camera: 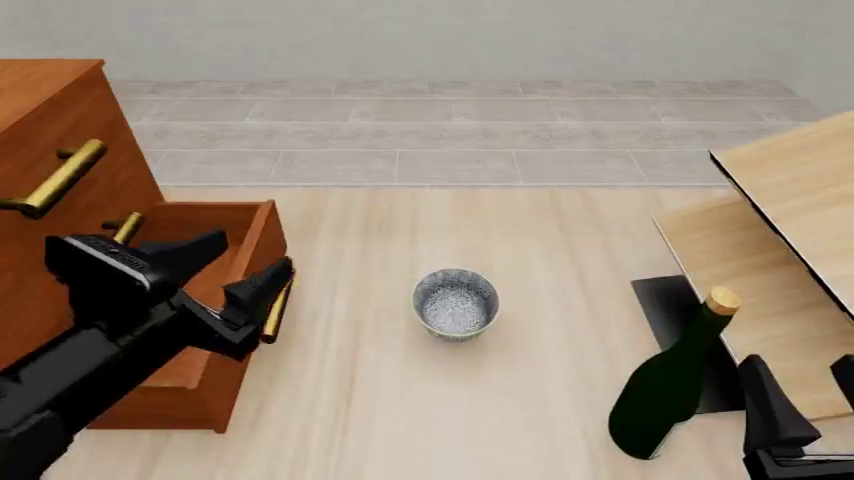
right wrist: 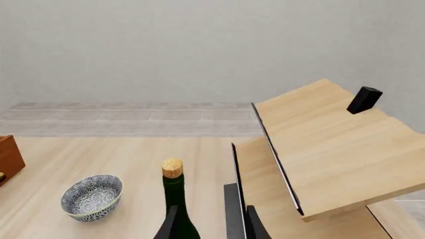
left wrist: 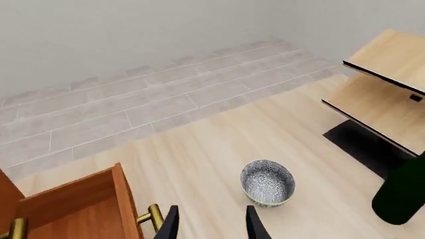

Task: Put the bowl on top of the cabinet.

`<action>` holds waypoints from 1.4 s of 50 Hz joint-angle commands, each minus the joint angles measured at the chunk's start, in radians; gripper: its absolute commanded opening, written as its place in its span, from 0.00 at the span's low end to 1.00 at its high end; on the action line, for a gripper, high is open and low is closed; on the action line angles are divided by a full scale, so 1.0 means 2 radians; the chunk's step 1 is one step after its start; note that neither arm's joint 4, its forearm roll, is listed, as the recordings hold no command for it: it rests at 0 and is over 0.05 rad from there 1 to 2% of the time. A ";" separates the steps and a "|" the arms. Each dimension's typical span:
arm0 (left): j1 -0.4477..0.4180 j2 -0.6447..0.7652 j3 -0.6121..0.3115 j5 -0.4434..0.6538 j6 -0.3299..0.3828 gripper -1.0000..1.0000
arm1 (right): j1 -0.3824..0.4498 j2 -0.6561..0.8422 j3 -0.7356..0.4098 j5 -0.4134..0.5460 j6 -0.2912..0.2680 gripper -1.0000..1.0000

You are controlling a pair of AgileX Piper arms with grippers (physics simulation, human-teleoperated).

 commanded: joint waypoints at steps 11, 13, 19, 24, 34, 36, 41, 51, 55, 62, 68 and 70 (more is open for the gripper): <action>-0.071 0.082 -0.083 0.024 -0.006 1.00 | 0.000 0.000 0.000 0.000 0.000 1.00; -0.078 0.088 -0.089 0.026 -0.009 1.00 | 0.000 0.000 0.000 0.000 0.000 1.00; -0.092 0.111 -0.084 0.008 -0.001 1.00 | 0.000 0.000 0.000 0.000 0.000 1.00; -0.102 0.134 -0.091 0.004 -0.008 1.00 | 0.000 0.000 0.000 0.000 0.000 1.00; -0.120 0.170 -0.112 0.006 -0.012 1.00 | 0.000 0.000 0.000 0.000 0.000 1.00; -0.123 0.174 -0.117 0.007 -0.011 1.00 | 0.000 0.000 0.000 0.000 0.000 1.00; -0.128 0.189 -0.128 0.010 -0.012 1.00 | 0.000 0.000 0.000 0.000 0.000 1.00; -0.140 0.218 -0.149 0.021 -0.026 1.00 | 0.000 0.000 0.000 0.000 0.000 1.00; -0.143 0.225 -0.155 0.026 -0.028 1.00 | 0.000 0.000 0.000 0.000 0.000 1.00; -0.136 0.244 -0.172 0.032 -0.047 1.00 | 0.000 0.000 0.000 0.000 0.000 1.00; -0.122 0.266 -0.183 0.031 -0.065 1.00 | 0.000 0.000 0.000 0.000 0.000 1.00; -0.122 0.269 -0.184 0.032 -0.073 1.00 | 0.000 0.000 0.000 0.000 0.000 1.00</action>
